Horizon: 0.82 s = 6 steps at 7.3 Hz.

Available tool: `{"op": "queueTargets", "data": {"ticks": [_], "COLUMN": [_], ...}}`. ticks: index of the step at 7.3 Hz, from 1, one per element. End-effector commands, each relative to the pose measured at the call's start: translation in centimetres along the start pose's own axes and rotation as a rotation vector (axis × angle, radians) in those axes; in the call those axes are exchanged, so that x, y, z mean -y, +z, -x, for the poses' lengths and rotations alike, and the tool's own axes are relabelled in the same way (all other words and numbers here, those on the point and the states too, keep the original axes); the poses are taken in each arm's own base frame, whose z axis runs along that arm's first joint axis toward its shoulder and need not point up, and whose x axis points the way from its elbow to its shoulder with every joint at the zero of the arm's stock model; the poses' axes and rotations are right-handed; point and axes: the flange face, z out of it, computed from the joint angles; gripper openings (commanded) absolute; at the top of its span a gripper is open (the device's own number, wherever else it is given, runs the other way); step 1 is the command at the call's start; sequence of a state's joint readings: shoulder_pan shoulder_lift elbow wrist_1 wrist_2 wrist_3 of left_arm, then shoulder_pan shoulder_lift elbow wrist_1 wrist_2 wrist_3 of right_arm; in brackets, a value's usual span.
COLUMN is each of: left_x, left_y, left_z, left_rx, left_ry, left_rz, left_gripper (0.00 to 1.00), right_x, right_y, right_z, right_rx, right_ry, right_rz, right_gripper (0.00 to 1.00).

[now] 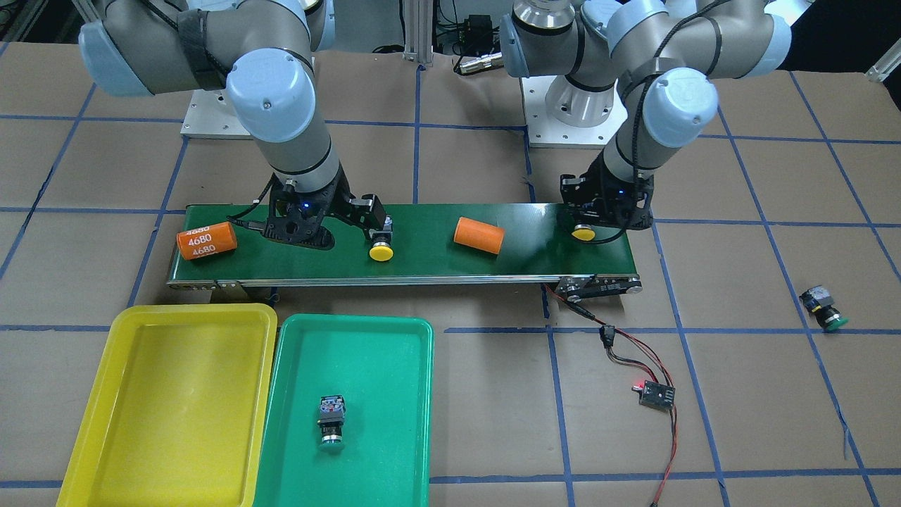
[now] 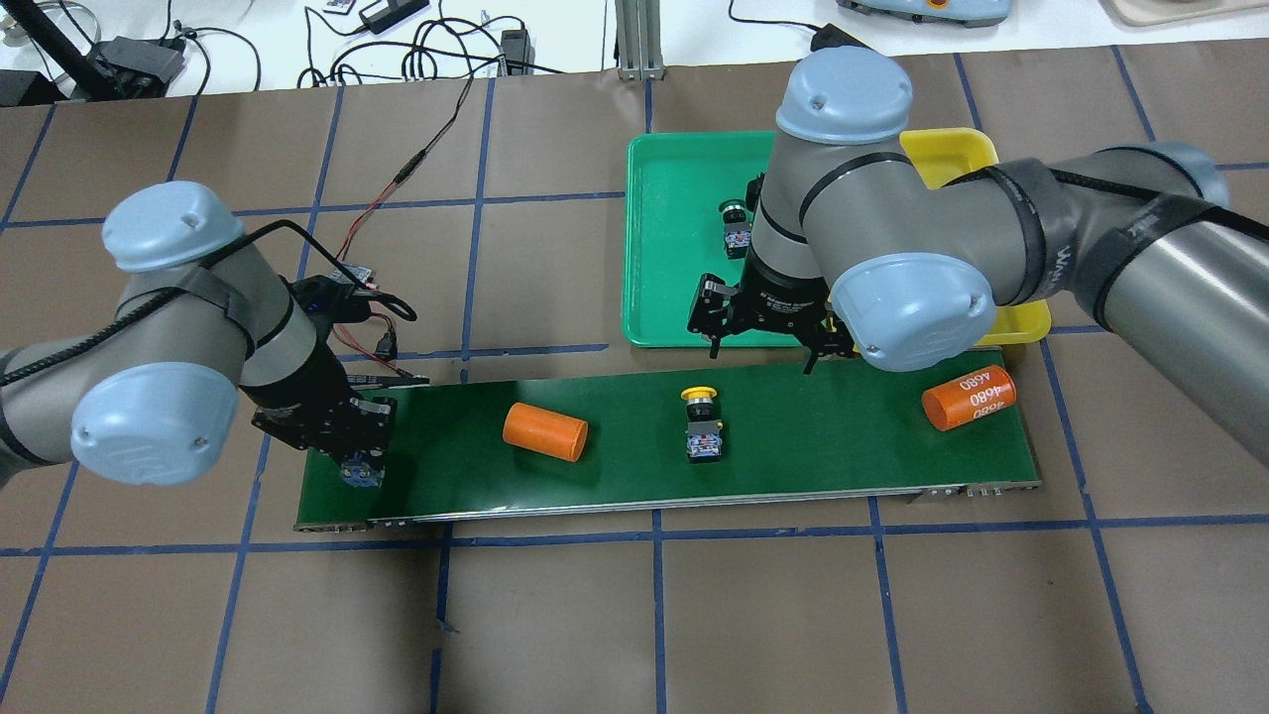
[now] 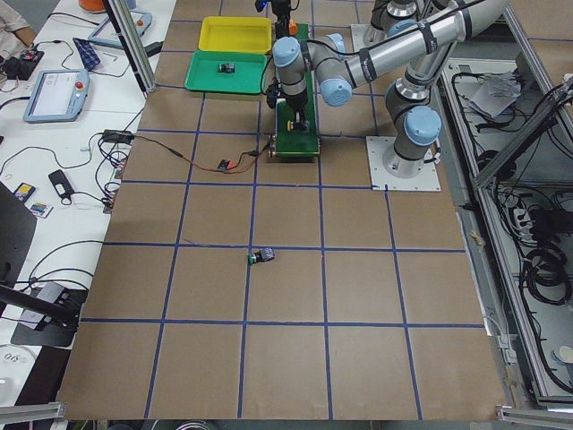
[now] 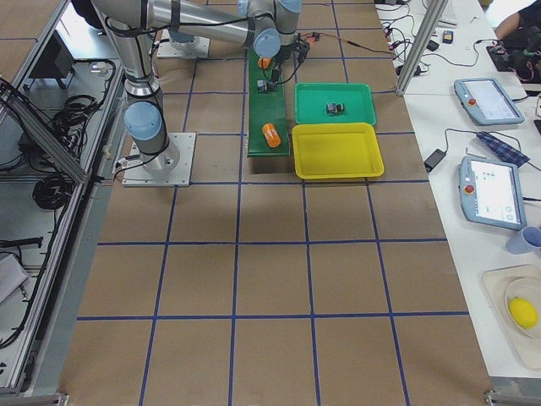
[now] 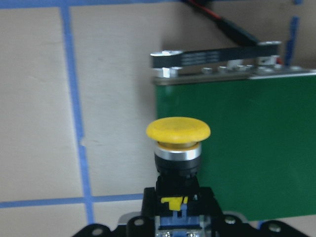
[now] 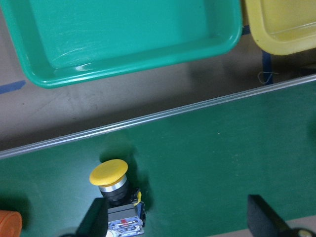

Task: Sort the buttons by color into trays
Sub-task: 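Grasp the yellow button with right gripper while left places another yellow button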

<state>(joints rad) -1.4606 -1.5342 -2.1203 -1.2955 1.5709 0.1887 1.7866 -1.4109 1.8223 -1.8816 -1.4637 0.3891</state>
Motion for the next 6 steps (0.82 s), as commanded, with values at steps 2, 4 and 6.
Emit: {"op": "queueTargets", "data": {"ticks": [2,4,6], "left_x": [0.6,1.8,3.3], "left_y": [0.7,-1.1,-5.3], "left_z": [-1.8,-0.5,6.4], "left_rx": [0.025,0.043,0.059], "left_ry": [0.014,0.024,-0.016], "left_rz": [-0.04,-0.107,-0.139], "left_gripper": [0.41,1.0,1.0], "right_x": [0.2,0.2,0.2], "right_y": [2.9,5.7,6.3], "right_z": [0.8,1.7,1.7], "right_rx": [-0.011,-0.034,-0.049], "right_ry": [-0.072,-0.086,-0.077], "right_rz": [0.05,0.101,0.111], "right_gripper": [1.0,1.0,1.0]}}
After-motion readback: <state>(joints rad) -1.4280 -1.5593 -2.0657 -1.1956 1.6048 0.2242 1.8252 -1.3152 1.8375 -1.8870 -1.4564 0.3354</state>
